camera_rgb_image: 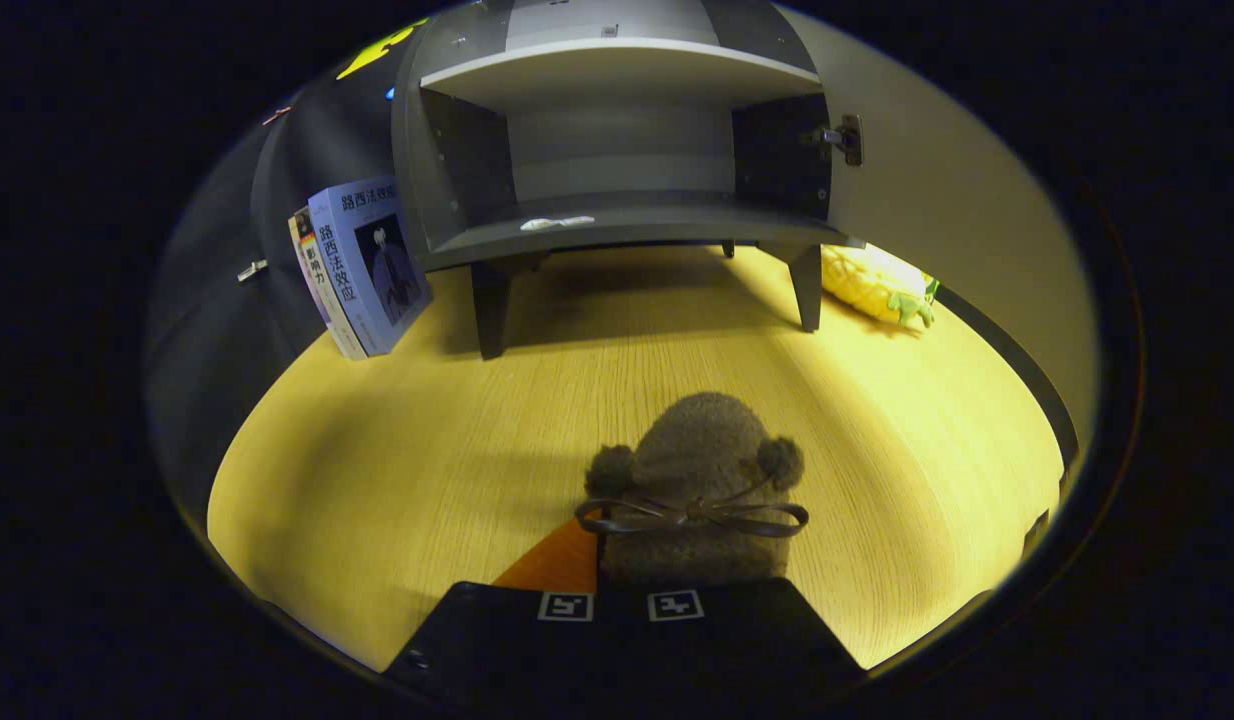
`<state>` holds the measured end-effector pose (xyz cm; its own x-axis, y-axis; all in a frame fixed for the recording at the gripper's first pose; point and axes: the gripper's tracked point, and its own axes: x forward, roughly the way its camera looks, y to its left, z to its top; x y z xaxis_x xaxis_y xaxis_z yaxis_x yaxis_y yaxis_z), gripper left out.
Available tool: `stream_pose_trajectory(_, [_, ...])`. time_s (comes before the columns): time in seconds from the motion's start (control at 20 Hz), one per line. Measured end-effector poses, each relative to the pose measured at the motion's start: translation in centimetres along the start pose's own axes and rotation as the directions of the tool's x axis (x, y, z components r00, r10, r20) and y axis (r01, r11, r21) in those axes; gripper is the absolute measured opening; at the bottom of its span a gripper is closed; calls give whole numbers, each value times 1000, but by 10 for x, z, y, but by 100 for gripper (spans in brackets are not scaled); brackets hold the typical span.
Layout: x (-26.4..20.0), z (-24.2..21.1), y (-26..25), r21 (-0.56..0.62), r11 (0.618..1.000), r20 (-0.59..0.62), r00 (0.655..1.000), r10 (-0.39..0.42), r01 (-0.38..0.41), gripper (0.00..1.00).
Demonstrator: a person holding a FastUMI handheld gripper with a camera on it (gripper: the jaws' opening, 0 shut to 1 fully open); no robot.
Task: Open the shoe cabinet door, grab the shoes and put them into the shoe cabinet, then close the shoe cabinet door.
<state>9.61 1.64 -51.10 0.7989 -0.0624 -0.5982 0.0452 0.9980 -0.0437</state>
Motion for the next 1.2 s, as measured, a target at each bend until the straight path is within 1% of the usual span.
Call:
stream_pose_trajectory(0.2, [-5,0,6,-23,1000,-16,1000,-15,14,5])
stream_pose_trajectory(0.3, [-19,14,3,17,1000,-23,1000,-8,8,5])
stream_pose_trajectory(0.45, [-52,54,-8,58,998,-5,1000,-23,23,5])
stream_pose_trajectory(0.65, [-96,120,-11,43,999,67,998,-21,18,5])
stream_pose_trajectory(0.85, [-138,171,-15,25,999,129,991,-23,20,5])
stream_pose_trajectory(1.0, [-158,199,-10,22,1000,170,985,-9,6,5])
stream_pose_trajectory(1.2, [-166,223,-6,27,999,188,982,14,-20,5])
